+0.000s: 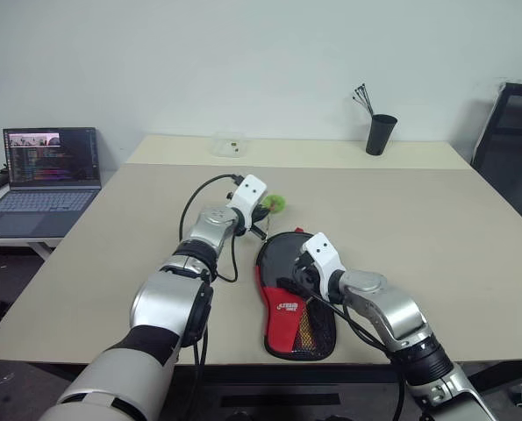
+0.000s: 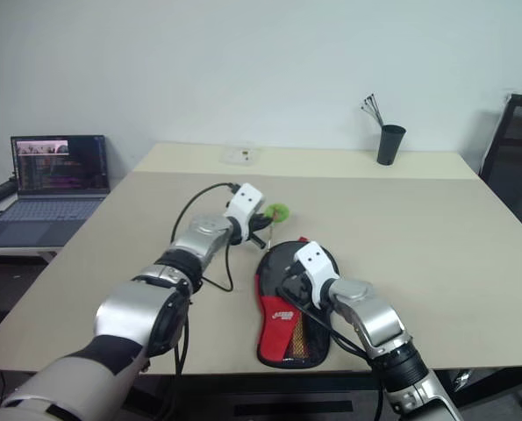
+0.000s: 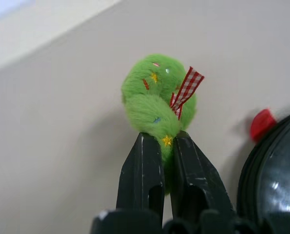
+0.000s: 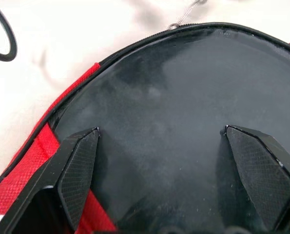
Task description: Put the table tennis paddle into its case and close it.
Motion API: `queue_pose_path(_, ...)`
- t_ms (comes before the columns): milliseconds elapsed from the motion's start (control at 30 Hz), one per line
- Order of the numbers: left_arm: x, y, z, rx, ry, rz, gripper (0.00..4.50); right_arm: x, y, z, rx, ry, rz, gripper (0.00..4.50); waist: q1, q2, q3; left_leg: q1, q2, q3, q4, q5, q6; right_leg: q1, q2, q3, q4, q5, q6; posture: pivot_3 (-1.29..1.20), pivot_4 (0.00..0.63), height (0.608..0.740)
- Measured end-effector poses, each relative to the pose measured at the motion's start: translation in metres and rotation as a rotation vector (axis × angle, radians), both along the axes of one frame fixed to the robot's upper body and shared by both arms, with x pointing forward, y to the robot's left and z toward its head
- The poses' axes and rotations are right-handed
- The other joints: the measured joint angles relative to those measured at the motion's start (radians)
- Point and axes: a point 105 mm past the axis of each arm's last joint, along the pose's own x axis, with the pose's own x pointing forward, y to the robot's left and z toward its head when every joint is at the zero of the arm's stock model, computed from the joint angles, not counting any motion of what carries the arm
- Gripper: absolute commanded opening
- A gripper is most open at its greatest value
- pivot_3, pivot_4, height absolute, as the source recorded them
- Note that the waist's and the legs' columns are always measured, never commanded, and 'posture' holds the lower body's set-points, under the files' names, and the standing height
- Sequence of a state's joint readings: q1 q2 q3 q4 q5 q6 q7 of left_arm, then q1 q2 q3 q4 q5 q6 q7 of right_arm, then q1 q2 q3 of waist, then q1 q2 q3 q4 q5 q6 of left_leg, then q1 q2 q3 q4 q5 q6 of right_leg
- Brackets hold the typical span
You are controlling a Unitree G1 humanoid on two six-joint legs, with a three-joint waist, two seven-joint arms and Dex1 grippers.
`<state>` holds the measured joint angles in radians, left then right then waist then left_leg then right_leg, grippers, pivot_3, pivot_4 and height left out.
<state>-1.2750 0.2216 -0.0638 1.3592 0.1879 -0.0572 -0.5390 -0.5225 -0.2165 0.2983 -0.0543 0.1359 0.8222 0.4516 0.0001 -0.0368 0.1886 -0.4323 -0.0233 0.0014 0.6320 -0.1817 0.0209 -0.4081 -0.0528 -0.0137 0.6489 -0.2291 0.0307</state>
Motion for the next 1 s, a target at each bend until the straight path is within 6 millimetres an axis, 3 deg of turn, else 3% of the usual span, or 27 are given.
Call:
queue_pose_path(567, -0.021, -0.076, 0.005, 0.311, -0.191, -0.343, 0.01, -0.007, -0.001, -0.003, 0.003, 0.005, -0.006, 4.5, 0.001, 0.0, 0.0, 0.0, 0.0, 0.0, 0.0, 0.0, 0.0, 0.001, 0.0, 0.0, -0.001, -0.002, 0.004, 0.0, 0.15, 0.74)
queue_pose_path(833, -0.041, -0.114, 0.006, 0.322, -0.228, -0.524, 0.01, -0.007, -0.001, -0.003, 0.004, 0.003, -0.012, 4.5, 0.002, 0.0, 0.0, 0.0, 0.0, 0.0, 0.0, 0.0, 0.0, 0.001, 0.0, 0.0, -0.001, -0.002, 0.004, 0.0, 0.15, 0.74)
queue_pose_path(1000, -0.051, -0.127, 0.004, 0.321, -0.223, -0.613, 0.01, -0.007, -0.001, -0.003, 0.004, 0.002, -0.013, 4.5, 0.002, 0.0, 0.0, 0.0, 0.0, 0.0, 0.0, 0.0, 0.0, 0.001, 0.0, 0.0, -0.001, -0.002, 0.004, 0.0, 0.15, 0.74)
